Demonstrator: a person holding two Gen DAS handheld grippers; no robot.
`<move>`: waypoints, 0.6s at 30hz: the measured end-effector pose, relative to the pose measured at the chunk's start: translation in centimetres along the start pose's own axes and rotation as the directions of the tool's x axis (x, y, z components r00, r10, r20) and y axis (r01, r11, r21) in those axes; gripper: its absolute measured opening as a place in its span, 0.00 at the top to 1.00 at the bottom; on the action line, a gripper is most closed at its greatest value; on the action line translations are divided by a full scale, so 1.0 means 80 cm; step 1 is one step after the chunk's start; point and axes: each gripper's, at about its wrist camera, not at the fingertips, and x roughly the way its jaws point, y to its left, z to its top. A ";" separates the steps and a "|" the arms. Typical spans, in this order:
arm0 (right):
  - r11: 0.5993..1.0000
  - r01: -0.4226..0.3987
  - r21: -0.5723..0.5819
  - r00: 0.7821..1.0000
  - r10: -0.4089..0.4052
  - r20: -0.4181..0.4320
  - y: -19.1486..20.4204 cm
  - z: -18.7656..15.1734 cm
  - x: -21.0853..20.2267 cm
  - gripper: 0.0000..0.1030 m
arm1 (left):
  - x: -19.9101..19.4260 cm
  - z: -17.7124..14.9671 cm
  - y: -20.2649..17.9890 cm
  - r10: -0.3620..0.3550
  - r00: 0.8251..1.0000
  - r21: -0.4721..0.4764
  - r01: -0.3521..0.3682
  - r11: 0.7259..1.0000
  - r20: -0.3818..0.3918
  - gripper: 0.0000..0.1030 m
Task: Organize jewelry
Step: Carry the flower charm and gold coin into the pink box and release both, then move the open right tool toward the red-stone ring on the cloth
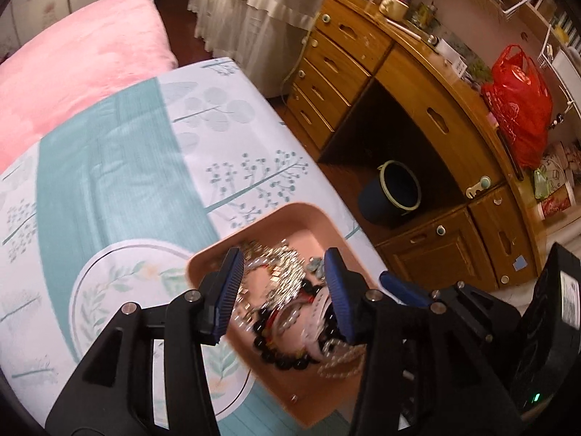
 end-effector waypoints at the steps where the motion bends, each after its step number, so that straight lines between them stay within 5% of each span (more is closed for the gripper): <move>1: 1.000 -0.001 0.001 1.000 0.001 0.000 0.002 0.001 -0.002 0.79 | -0.008 -0.005 0.003 0.010 1.000 -0.003 -0.010 1.000 0.004 0.58; 18: 0.996 -0.065 -0.068 0.998 0.066 0.004 0.087 -0.017 -0.066 0.79 | -0.098 -0.133 0.073 0.123 0.992 -0.112 -0.125 0.986 -0.024 0.58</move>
